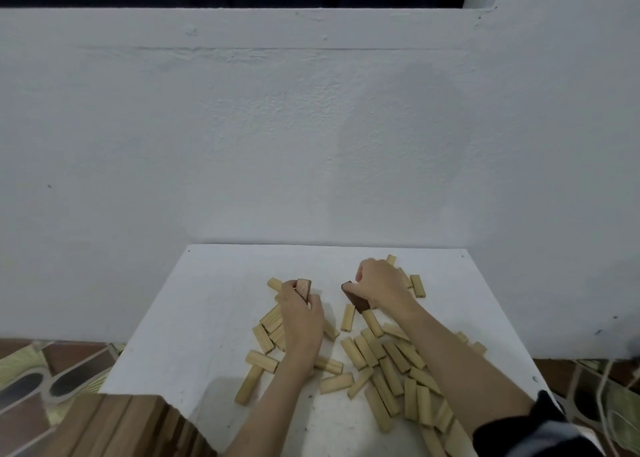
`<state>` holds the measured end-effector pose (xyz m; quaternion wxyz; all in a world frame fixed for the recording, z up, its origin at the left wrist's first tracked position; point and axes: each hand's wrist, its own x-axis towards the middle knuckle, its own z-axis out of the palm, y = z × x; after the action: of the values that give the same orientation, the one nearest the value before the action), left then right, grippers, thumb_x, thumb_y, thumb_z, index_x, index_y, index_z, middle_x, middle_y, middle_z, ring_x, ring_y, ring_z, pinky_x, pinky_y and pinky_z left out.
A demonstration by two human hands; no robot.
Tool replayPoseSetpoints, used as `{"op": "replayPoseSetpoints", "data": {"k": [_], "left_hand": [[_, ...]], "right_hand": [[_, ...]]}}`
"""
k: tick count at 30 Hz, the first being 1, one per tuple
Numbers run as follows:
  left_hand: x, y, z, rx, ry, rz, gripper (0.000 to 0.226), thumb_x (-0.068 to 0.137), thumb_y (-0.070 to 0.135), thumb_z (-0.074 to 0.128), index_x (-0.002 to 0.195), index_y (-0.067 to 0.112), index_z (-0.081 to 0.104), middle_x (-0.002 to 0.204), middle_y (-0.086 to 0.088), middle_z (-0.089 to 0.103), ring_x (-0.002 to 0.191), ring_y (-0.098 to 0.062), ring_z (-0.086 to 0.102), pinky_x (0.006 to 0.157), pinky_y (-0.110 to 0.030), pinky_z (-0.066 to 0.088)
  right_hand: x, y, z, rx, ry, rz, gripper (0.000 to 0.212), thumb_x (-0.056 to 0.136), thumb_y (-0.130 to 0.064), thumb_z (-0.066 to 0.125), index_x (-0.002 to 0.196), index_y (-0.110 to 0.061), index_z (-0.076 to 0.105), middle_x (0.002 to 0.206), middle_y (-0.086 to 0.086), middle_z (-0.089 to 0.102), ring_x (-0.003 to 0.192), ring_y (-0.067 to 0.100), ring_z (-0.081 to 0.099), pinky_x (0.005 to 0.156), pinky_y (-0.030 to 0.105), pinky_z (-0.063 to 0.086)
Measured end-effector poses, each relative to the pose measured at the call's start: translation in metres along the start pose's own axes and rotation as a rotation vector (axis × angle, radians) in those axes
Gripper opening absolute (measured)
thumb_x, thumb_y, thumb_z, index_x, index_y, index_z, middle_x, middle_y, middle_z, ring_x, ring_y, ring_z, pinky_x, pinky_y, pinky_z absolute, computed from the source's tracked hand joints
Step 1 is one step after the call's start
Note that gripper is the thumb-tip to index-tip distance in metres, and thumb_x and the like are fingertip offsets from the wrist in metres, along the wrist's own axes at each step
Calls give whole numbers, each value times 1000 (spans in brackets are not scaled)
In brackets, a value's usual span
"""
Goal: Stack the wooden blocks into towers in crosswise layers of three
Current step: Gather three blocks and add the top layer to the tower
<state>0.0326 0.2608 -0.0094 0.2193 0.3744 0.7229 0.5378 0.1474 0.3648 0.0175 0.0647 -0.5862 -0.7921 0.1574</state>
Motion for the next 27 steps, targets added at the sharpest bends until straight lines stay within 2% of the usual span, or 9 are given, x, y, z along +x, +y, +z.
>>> {"op": "replayPoseSetpoints", "data": {"k": [2, 4, 8, 12, 16, 20, 22, 24, 27], "left_hand": [[-5, 2, -3, -5, -2, 13, 16, 90, 4, 44, 105, 10, 42, 92, -8, 47, 79, -21, 45, 60, -22, 33], [-9, 3, -7, -12, -4, 9, 17, 91, 5, 44, 107, 10, 42, 93, -7, 46, 78, -18, 44, 62, -22, 33], [-19, 8, -17, -38, -8, 19, 17, 91, 5, 45, 106, 12, 42, 92, -5, 46, 77, -17, 43, 65, -22, 35], [-28, 18, -28, -61, -14, 27, 15, 91, 2, 45, 104, 10, 43, 88, -2, 45, 74, -14, 42, 59, -11, 37], [-45, 24, -37, -30, -137, 88, 22, 93, 7, 48, 115, 9, 47, 97, -4, 50, 82, -15, 49, 64, -15, 36], [-69, 31, -49, 5, -255, 66, 19, 96, 12, 46, 114, 10, 46, 92, 0, 52, 78, -12, 50, 55, -9, 37], [-78, 31, -53, 35, -287, 60, 16, 95, 11, 45, 111, 7, 45, 90, 0, 50, 78, -14, 49, 54, -12, 36], [-89, 31, -61, 79, -316, 54, 14, 94, 10, 46, 106, 10, 40, 90, 0, 48, 80, -14, 48, 53, -14, 33], [-101, 27, -73, 146, -339, 66, 19, 91, 6, 50, 103, 13, 36, 89, 4, 46, 82, -12, 46, 54, -7, 35]], "right_hand": [[-6, -2, 12, -62, -40, 12, 31, 76, -37, 66, 65, -14, 48, 57, -2, 50, 54, 15, 49, 43, 21, 29], [-11, -6, 16, -39, -56, 32, 34, 78, -36, 66, 64, -15, 44, 57, -3, 47, 55, 15, 49, 43, 22, 29], [-23, -13, 12, 104, -24, 84, 27, 75, -27, 66, 64, -13, 46, 56, -1, 47, 54, 17, 48, 44, 22, 27], [-42, -17, 1, 493, 78, 110, 23, 74, -32, 70, 76, -10, 65, 67, -1, 59, 59, 14, 53, 55, 27, 39], [-74, -19, -8, 697, 73, 139, 24, 74, -32, 77, 81, -15, 61, 77, -8, 59, 73, 10, 57, 65, 25, 45], [-111, -22, -9, 779, 12, 166, 28, 73, -27, 80, 79, -15, 56, 79, -3, 57, 77, 13, 56, 68, 25, 45], [-127, -23, -7, 800, -21, 155, 29, 74, -27, 80, 86, -14, 57, 83, 0, 56, 75, 12, 55, 64, 22, 44], [-146, -23, -6, 837, -46, 142, 31, 76, -29, 79, 95, -16, 59, 91, 6, 58, 68, 10, 58, 52, 18, 41], [-170, -19, -2, 852, -63, 136, 29, 80, -29, 75, 103, -20, 61, 87, 7, 59, 40, -3, 49, 37, 11, 33]]}}
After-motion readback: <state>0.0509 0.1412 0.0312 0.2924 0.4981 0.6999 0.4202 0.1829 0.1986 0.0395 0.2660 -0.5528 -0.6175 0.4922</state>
